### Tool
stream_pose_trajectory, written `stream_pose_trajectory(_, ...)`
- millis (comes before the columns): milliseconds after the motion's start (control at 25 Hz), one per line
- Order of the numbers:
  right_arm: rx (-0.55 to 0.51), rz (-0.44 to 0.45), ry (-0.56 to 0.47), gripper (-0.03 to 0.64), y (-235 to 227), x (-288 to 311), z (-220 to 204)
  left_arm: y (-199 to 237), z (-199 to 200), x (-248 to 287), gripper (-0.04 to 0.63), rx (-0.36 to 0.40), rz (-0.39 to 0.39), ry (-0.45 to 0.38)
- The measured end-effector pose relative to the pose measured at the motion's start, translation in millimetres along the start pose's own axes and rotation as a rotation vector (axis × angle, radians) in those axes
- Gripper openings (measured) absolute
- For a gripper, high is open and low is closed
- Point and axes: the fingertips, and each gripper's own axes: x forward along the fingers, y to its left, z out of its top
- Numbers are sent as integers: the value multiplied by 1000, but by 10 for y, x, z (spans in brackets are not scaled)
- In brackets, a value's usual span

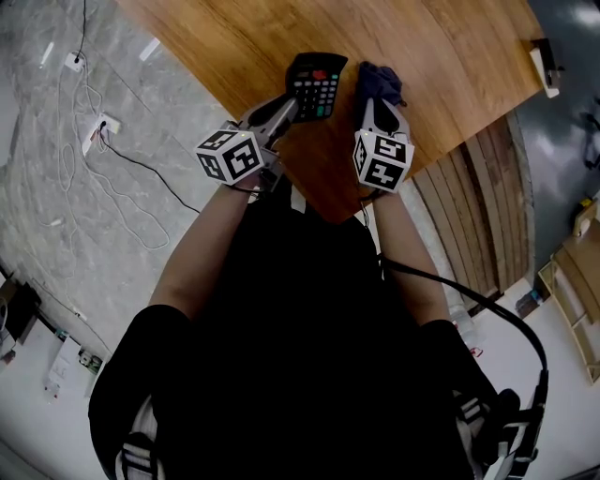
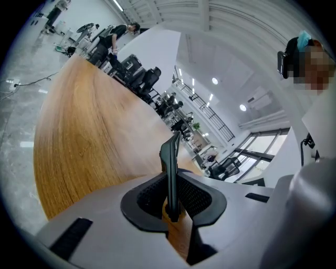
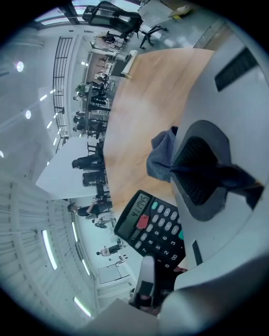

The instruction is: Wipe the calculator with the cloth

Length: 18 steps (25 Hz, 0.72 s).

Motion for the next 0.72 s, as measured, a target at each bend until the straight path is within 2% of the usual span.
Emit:
stream_pose_trajectory(200, -11, 99, -181, 35, 348, -381, 555, -77, 79, -94, 67, -10, -10, -39)
stream_pose_trajectory(320, -35, 179, -254, 34, 633, -524, 844, -179, 137, -89, 67, 7, -24, -52)
stream_pose_trajectory(480, -80, 275, -306, 34, 992, -636, 1063, -315, 179, -43, 67, 52, -22, -57)
stream_pose_trajectory(600, -102, 339, -330, 34, 1239, -734, 1147, -355, 205, -43, 67, 99, 10, -59)
stream_pose_trajectory(720, -117, 361, -335, 34, 1339, -758, 1138, -394, 217, -58, 67, 146, 48, -63)
